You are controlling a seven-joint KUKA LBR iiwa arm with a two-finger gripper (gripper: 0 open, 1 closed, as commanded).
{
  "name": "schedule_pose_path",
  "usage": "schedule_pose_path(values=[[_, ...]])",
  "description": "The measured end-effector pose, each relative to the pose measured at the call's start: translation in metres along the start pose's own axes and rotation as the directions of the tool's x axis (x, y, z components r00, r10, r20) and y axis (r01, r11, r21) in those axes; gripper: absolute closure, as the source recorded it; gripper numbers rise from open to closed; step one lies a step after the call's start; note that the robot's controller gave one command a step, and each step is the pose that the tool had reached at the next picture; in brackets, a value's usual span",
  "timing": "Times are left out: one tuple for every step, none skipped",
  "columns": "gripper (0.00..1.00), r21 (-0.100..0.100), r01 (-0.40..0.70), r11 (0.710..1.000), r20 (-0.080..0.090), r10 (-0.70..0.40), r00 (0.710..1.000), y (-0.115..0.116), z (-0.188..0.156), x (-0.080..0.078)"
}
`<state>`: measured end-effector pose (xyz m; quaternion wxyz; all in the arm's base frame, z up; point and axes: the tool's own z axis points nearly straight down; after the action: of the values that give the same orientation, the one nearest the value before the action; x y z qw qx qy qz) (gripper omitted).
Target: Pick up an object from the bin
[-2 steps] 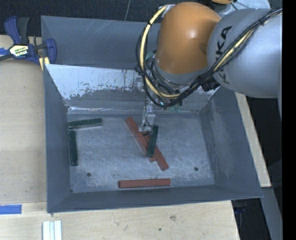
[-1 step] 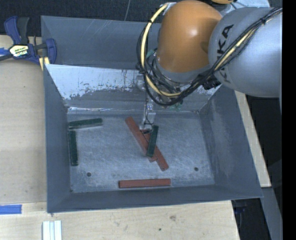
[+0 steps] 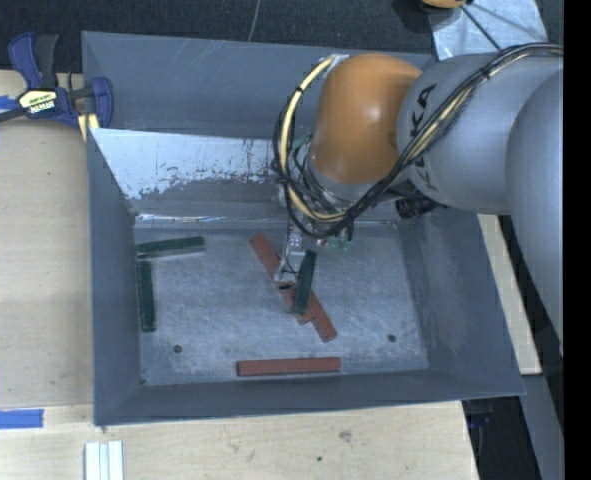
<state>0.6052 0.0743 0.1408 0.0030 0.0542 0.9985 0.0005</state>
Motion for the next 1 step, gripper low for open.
schedule_pose_path(values=[[0.0, 0.001, -0.025, 1.0, -0.006, 0.025, 1.0, -0.0289, -0.006, -0.0053]])
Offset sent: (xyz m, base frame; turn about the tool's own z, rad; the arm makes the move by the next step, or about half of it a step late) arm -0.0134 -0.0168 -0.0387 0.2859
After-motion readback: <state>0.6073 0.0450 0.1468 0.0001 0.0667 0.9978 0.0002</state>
